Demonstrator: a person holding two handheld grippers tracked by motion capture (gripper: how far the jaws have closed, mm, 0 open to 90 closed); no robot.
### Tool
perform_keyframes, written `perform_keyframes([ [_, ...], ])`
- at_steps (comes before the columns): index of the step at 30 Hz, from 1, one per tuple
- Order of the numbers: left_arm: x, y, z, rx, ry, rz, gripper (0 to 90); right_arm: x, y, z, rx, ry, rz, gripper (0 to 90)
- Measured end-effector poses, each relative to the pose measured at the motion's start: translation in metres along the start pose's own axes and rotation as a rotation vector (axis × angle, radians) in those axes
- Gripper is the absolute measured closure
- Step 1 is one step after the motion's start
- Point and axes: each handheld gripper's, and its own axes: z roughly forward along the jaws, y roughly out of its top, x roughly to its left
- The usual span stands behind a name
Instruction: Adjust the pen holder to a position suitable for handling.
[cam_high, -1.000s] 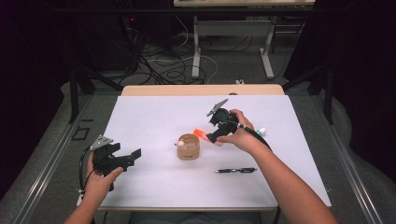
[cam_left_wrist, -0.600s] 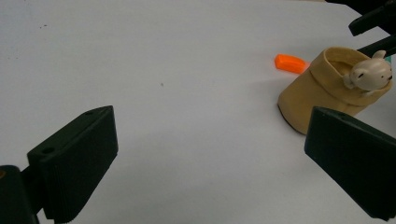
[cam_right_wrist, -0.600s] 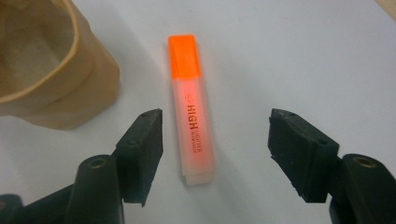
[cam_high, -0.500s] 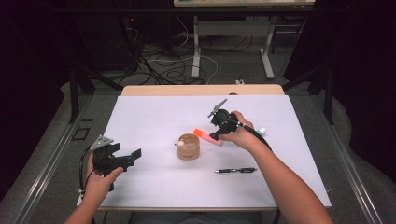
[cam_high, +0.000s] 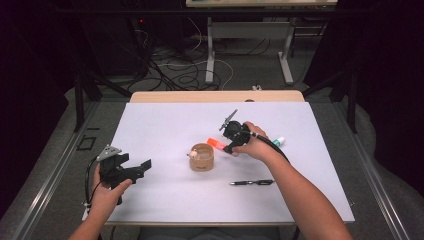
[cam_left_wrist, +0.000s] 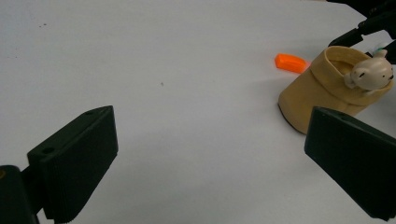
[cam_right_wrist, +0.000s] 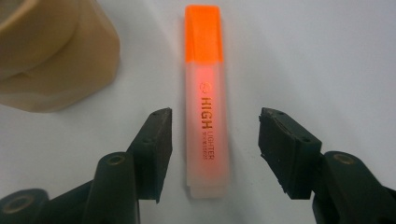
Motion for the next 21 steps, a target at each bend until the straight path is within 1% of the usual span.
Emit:
perform_keyframes([
  [1, 0.000, 0.000, 0.000, 0.000, 0.000, 0.001, 2.9, -0.001, 0.000, 0.001, 0.006, -0.004, -0.005, 45.7],
  [2, 0.000, 0.000, 0.000, 0.000, 0.000, 0.001, 2.9, -0.001, -0.001, 0.001, 0.012, 0.005, 0.020, 46.4],
  [3, 0.000, 0.000, 0.000, 0.000, 0.000, 0.001, 2.9, -0.002, -0.001, 0.003, 0.009, 0.008, 0.018, 47.6],
  [4, 0.000, 0.000, 0.000, 0.000, 0.000, 0.001, 2.9, -0.004, -0.001, 0.003, 0.010, 0.010, 0.005, 48.4],
  [5, 0.000, 0.000, 0.000, 0.000, 0.000, 0.001, 2.9, -0.004, -0.001, 0.003, 0.013, 0.003, 0.015, 48.7],
  [6, 0.001, 0.000, 0.000, 0.000, 0.000, 0.001, 2.9, -0.005, -0.001, 0.004, 0.012, 0.007, 0.013, 49.5],
  [7, 0.001, 0.000, 0.000, 0.001, -0.001, 0.001, 2.9, -0.004, -0.002, 0.004, 0.018, 0.017, 0.041, 50.5],
  [8, 0.000, 0.000, 0.000, 0.001, -0.001, 0.001, 2.9, -0.006, -0.002, 0.005, 0.011, 0.018, 0.007, 51.0],
  [9, 0.000, 0.000, 0.000, 0.000, -0.001, 0.002, 2.9, -0.006, -0.002, 0.006, 0.015, 0.019, 0.017, 51.3],
  [10, 0.000, 0.000, 0.000, 0.001, -0.001, 0.002, 2.9, -0.007, -0.002, 0.007, 0.017, 0.015, 0.016, 51.4],
  [11, 0.000, 0.000, 0.000, 0.000, -0.001, 0.002, 2.9, -0.006, -0.002, 0.007, 0.020, 0.024, 0.030, 51.9],
  [12, 0.000, 0.000, 0.000, 0.000, -0.001, 0.002, 2.9, -0.007, -0.002, 0.008, 0.019, 0.022, 0.019, 52.3],
  [14, 0.001, 0.000, 0.000, -0.001, -0.001, 0.001, 2.9, -0.008, -0.002, 0.010, 0.024, 0.029, 0.019, 52.8],
  [15, 0.000, 0.000, 0.000, -0.005, 0.001, 0.000, 2.9, -0.008, -0.003, 0.011, 0.030, 0.026, 0.022, 53.0],
  [16, 0.000, 0.000, 0.000, -0.005, 0.001, 0.000, 2.9, -0.007, -0.003, 0.011, 0.033, 0.028, 0.035, 53.2],
  [17, 0.000, 0.000, 0.000, -0.005, 0.001, 0.000, 2.9, -0.008, -0.003, 0.012, 0.028, 0.040, 0.024, 53.6],
  [19, 0.000, 0.000, 0.000, -0.005, 0.000, 0.000, 2.9, -0.009, -0.003, 0.013, 0.029, 0.042, 0.013, 54.0],
  [20, 0.000, 0.000, 0.000, -0.005, 0.001, -0.001, 2.9, -0.008, -0.002, 0.013, 0.036, 0.038, 0.019, 54.2],
  [21, 0.000, 0.000, 0.000, -0.006, 0.001, -0.003, 2.9, -0.009, -0.002, 0.014, 0.030, 0.043, 0.018, 54.3],
])
